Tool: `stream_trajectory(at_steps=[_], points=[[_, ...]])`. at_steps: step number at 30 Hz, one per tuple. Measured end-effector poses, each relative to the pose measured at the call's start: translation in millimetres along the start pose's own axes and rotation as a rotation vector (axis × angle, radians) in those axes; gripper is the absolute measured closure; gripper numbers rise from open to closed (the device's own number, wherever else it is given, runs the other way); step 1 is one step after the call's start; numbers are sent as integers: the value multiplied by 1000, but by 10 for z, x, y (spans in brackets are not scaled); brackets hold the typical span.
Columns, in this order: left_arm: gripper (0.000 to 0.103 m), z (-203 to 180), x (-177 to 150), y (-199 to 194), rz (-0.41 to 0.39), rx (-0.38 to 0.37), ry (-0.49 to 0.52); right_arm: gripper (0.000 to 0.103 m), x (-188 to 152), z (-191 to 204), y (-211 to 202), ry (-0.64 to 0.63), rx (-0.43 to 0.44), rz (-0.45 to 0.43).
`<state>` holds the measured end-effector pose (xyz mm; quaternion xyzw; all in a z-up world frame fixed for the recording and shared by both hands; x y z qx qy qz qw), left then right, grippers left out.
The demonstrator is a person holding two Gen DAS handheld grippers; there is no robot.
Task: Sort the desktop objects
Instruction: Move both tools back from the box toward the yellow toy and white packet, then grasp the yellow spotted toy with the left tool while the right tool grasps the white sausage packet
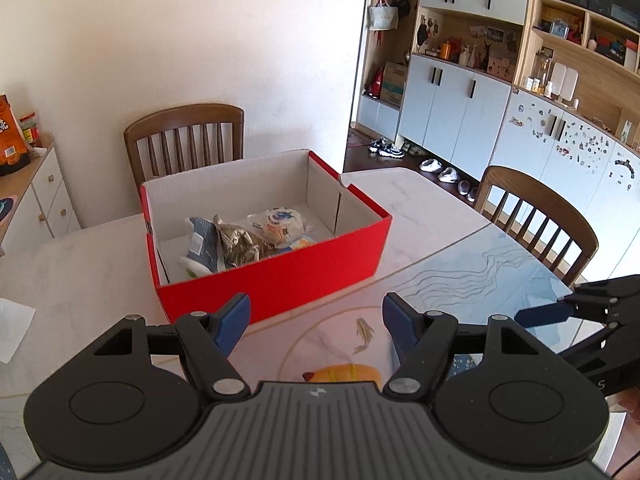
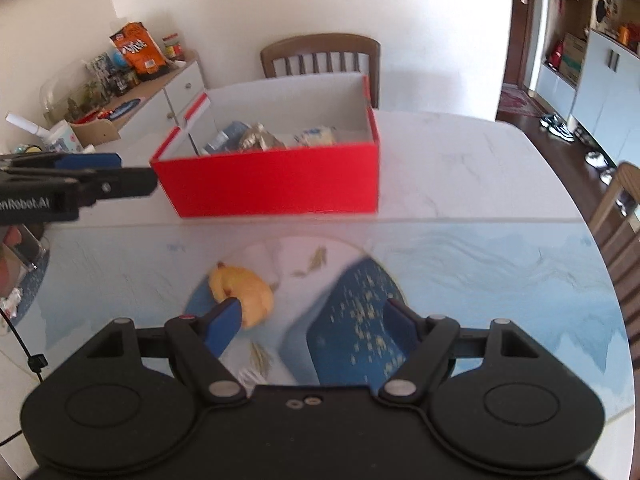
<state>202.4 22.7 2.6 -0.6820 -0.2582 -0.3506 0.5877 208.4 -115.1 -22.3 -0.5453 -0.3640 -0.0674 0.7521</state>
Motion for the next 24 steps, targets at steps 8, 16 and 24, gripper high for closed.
stream_trajectory(at_steps=[8,16,24], points=[[31,-107,-236,44,13,3,29,25,-404,-71,47,28,-42,37],[31,-164,-516,196,51,-6,45,25,-739,-30,211,70,-29,103],[31,-138,-741,400,97,-4,27,25,-941,-64,408,115,-20,165]])
Point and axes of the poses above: each gripper's, at about its wrist camera, not at the fingertips, and y roughly the way its jaws point, z to its left, x to its top, the point moved 6 cm from there along y, roughly the way its jaws point, and after that the axes turned 1 degree about x, right-handed, at the moved point
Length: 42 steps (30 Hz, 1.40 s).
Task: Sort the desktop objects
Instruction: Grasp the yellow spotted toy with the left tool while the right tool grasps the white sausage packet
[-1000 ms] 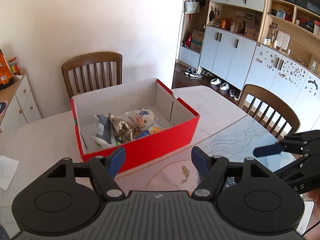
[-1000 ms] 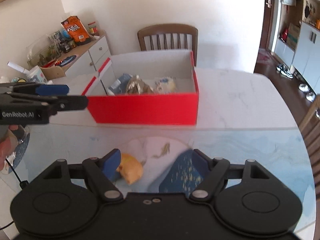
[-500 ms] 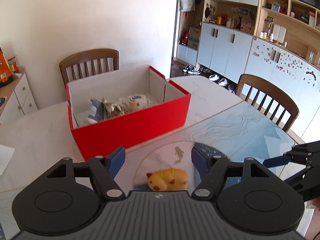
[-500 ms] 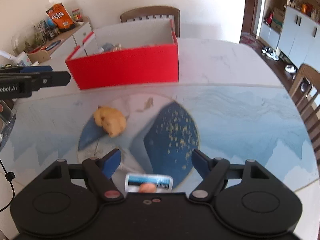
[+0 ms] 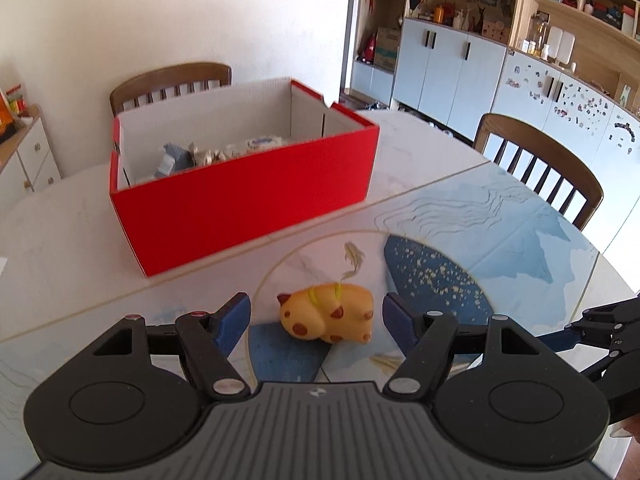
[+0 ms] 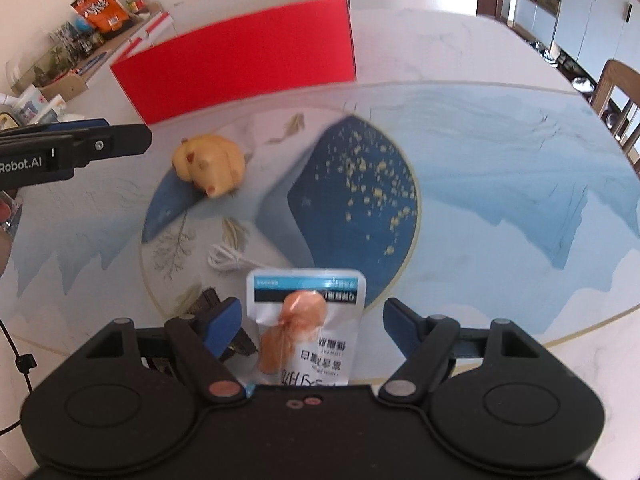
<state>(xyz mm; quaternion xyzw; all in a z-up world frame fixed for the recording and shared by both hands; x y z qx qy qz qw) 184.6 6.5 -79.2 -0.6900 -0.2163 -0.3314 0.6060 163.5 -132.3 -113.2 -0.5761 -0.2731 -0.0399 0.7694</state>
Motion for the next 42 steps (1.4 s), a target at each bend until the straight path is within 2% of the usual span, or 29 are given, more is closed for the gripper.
stream_trajectory(at_steps=[5,11,22,29,32,42], points=[[31,13,-45,68,15,-4,-6,25,-42,10,95,7,23,27],[31,7,-61,130,28,-15,2,24,-27,50,159,-40,9,34],[31,-21,-100,365,47,10,27,21,-30,105,176,-67,-8,27],[31,-90,-125,555,62,-19,72,21,-41,131,177,-86,-14,28],[25,-93,-135,639,68,-9,78,21,-43,137,182,-90,-15,30],[25,-127,-153,767,74,-11,91,23,-46,143,190,-95,-27,29]])
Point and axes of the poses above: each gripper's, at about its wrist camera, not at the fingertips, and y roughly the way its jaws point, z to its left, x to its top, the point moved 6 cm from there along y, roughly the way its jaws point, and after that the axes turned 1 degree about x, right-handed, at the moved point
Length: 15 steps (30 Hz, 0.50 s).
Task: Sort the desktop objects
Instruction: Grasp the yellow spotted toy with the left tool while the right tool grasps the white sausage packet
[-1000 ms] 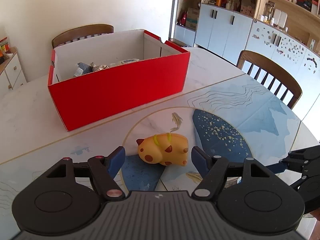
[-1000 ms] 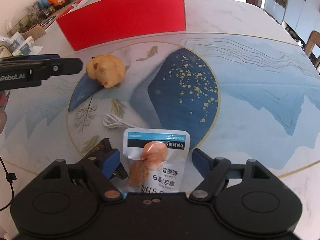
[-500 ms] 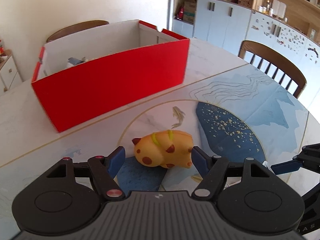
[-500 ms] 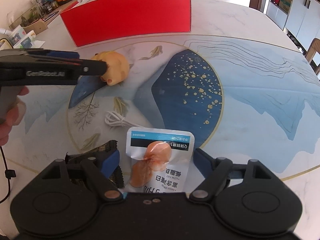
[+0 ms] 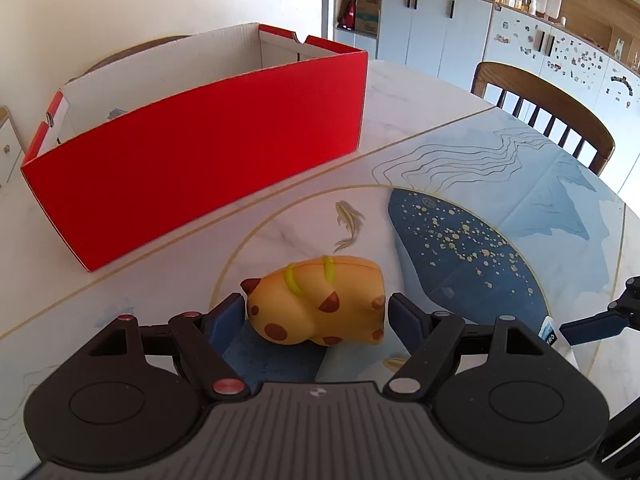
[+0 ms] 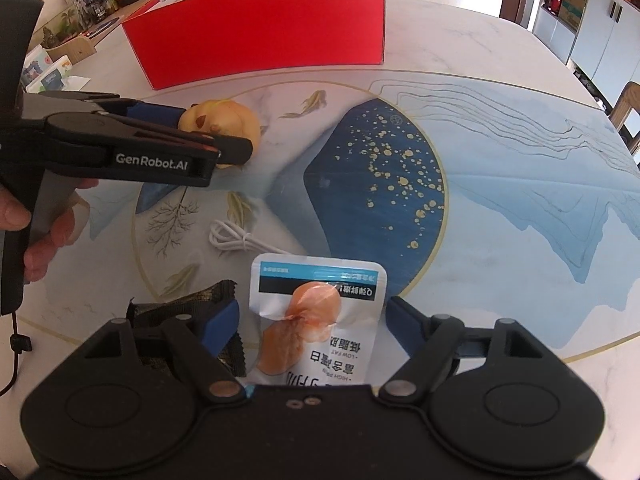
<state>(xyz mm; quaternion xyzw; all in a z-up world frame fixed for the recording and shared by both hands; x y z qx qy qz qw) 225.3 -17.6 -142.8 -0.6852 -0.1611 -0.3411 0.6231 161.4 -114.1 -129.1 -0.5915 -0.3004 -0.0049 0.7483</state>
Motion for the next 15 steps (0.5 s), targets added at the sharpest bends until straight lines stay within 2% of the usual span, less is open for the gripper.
stream_trajectory(at_steps=[4,6,15], points=[[25,2,11,-9,-8,-9,-4,25,0,-1,-4,2,-1,-1],[30,11,18,-18,-11,-9,-4,33,5,-1,-11,-3,-8,0],[34,15,10,-105,-19,-22,3,41,52,-85,-68,57,30,-2]])
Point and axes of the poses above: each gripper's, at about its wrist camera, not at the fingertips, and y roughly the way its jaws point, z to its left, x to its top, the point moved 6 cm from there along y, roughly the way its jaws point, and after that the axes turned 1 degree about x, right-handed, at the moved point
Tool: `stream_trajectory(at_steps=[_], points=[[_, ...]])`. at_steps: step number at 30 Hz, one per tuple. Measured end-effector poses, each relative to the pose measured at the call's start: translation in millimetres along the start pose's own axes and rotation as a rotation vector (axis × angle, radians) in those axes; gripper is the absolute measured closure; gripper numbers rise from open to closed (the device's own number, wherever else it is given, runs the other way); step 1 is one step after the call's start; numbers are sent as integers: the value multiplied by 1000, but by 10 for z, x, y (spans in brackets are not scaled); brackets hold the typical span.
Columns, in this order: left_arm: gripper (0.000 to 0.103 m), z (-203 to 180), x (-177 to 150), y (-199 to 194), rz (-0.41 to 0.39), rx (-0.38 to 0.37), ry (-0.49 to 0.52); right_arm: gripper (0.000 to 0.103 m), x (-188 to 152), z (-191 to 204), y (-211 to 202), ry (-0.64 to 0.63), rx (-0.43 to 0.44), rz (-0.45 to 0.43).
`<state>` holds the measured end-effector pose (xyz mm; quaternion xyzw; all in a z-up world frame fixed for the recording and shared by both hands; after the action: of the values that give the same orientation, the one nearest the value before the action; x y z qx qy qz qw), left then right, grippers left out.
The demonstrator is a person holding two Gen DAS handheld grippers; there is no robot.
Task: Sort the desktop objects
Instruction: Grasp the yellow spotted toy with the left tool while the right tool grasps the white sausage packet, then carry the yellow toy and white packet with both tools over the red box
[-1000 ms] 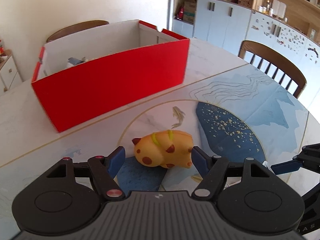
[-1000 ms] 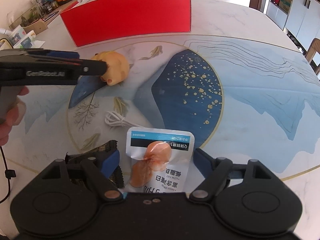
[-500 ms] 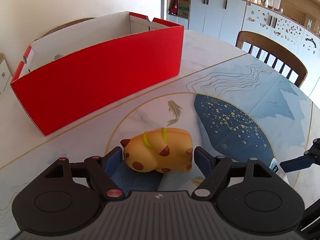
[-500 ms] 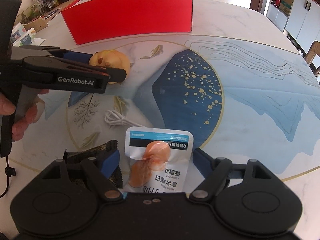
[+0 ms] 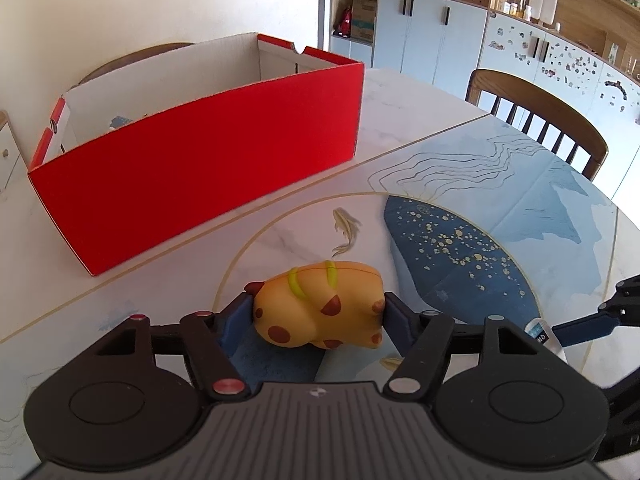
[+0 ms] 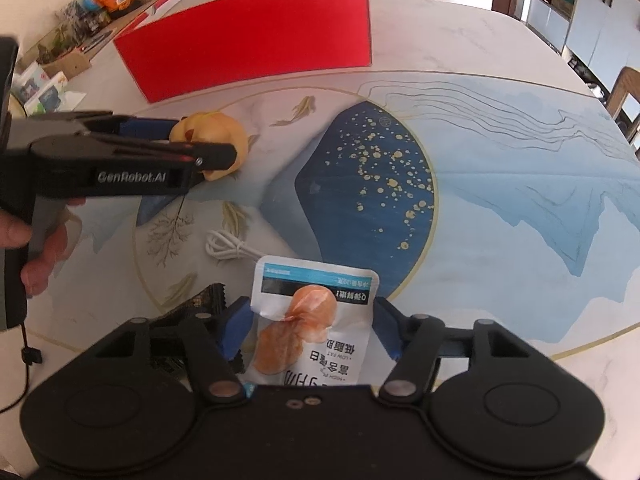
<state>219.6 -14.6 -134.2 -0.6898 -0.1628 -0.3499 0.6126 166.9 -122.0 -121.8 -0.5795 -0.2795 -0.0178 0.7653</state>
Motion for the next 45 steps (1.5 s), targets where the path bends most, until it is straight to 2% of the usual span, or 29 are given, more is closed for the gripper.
stream_trajectory(at_steps=[15,29,39,45], points=[[34,-48,-12,-377,-11,-23,-30,44,19,-77,-251,39,17,-46],[34,-242,-44,-860,-46,-63,-37,44,153,0,-617,22,30,-170],[34,-271,103,-1155,-88,-56,-45,44,399,91,-872,4,51,-235],[34,-197,264,-1313,-129,-43,-66,44,643,170,-979,-51,43,-261]])
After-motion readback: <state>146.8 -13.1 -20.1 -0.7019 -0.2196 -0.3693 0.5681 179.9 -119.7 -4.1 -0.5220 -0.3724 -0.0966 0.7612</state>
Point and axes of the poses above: each gripper's, at about its wrist camera, not at the fingertips, and y roughly the way its jaws point, z to its left, x to its top, the point moved 6 cm from there along y, roughly the way its jaws point, and after that the axes turned 1 degree about x, right-handed, at the moved point
